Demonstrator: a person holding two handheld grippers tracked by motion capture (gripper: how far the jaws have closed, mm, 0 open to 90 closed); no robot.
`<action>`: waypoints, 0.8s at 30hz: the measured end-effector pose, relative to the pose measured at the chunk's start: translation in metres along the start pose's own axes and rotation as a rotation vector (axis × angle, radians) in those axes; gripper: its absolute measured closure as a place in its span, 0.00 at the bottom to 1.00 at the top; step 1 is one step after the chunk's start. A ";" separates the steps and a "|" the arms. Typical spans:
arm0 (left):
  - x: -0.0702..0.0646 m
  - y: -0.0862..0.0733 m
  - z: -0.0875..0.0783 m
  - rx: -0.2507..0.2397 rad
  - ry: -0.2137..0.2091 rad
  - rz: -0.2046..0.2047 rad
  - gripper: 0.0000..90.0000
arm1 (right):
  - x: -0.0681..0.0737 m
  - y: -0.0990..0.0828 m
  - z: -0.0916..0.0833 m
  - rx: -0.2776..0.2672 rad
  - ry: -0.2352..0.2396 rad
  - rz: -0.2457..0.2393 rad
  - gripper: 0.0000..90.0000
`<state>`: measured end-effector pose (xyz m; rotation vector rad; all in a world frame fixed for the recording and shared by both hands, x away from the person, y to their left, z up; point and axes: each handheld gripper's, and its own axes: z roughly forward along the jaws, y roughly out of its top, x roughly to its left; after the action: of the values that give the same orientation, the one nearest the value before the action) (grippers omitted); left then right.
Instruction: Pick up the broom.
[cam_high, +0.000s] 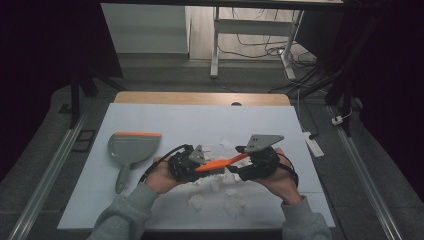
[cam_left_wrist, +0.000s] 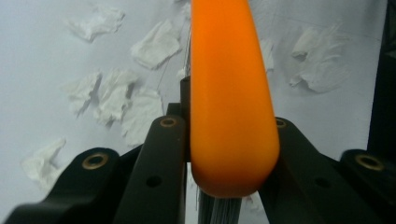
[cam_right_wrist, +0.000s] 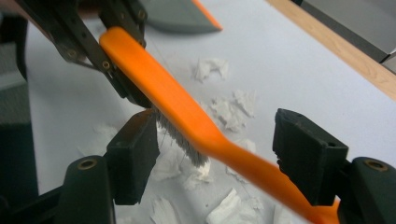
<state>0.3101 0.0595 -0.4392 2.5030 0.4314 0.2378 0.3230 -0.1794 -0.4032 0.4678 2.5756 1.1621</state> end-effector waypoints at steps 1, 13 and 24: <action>-0.001 0.003 0.000 0.005 -0.002 0.015 0.87 | 0.001 0.000 0.002 0.012 0.002 -0.001 0.35; -0.011 0.025 0.004 0.053 -0.020 0.110 0.87 | 0.009 -0.004 0.027 0.189 0.075 -0.099 0.44; -0.004 0.021 -0.003 -0.029 0.089 0.104 0.70 | 0.013 -0.007 0.031 0.218 0.018 -0.182 0.74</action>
<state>0.3110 0.0432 -0.4251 2.4959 0.3309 0.3954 0.3214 -0.1575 -0.4302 0.2605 2.7076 0.8333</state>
